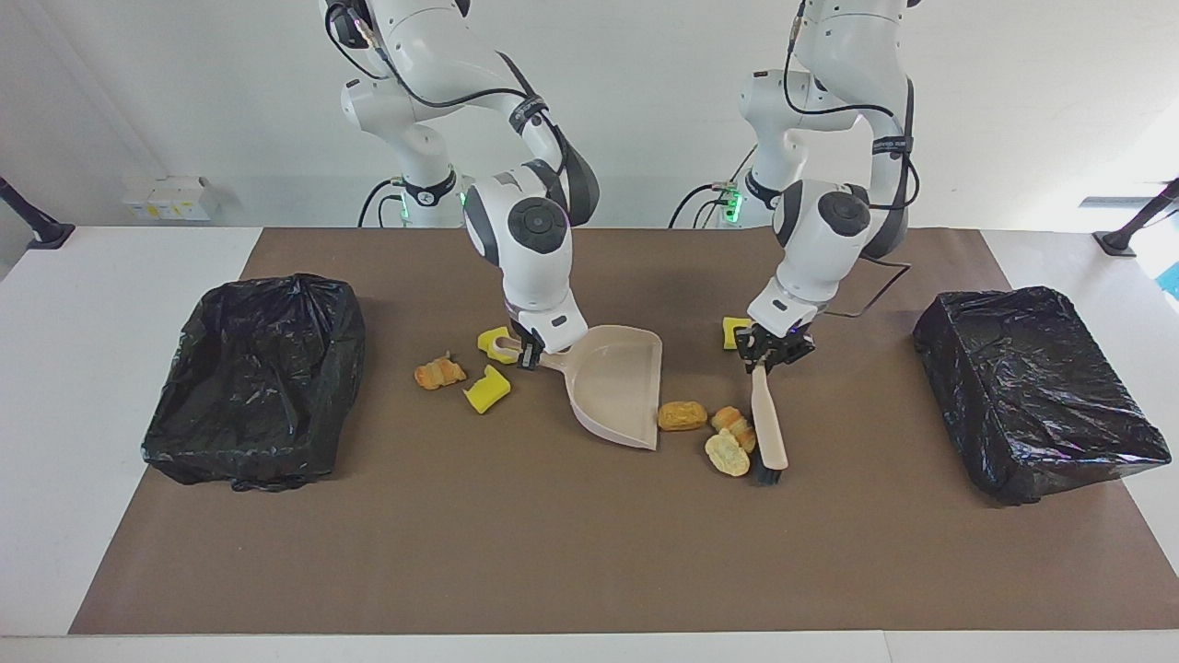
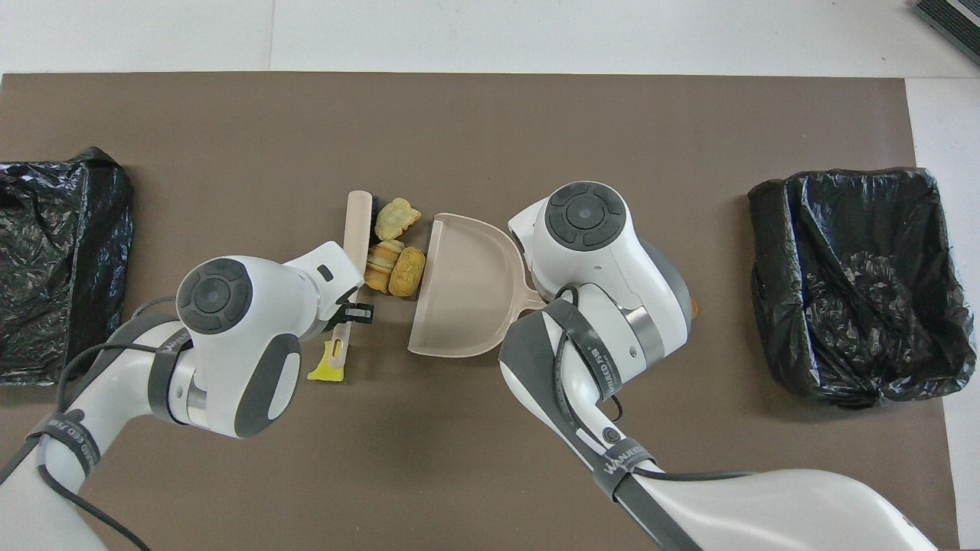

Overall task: Sweep and dump trash in bin
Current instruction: 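Sweep bread pieces with the brush into the dustpan held by the right gripper, then sweep the yellow sponge piece with the brush into the held dustpan, then carry the loaded dustpan with the right gripper over the nearer bin, then tip the dustpan into the bin with the right gripper while the left gripper withdraws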

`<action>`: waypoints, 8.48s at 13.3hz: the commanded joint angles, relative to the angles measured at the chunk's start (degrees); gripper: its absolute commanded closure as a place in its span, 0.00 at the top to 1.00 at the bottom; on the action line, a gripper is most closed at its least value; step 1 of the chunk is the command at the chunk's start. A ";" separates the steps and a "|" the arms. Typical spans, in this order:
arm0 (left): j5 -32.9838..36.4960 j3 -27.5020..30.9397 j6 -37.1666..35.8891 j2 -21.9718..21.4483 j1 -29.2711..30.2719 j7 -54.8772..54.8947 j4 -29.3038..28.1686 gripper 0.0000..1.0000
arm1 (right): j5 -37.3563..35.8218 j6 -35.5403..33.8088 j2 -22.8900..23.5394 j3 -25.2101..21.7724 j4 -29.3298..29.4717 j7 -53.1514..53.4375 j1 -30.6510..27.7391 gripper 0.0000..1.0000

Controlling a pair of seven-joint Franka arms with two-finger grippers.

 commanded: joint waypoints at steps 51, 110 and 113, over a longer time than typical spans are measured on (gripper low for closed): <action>-0.72 0.78 -5.05 -5.49 -7.31 -26.29 -5.03 0.00 | -2.62 0.04 -2.24 0.38 -1.88 -7.14 -0.91 0.00; 2.01 1.22 -44.69 -6.02 22.24 16.34 30.57 1.00 | -56.12 7.16 -14.54 0.03 0.33 -61.28 -39.95 0.00; 2.10 1.40 -46.97 -7.16 22.41 16.08 32.67 1.00 | -56.15 6.72 -14.54 0.03 0.58 -60.58 -39.94 0.00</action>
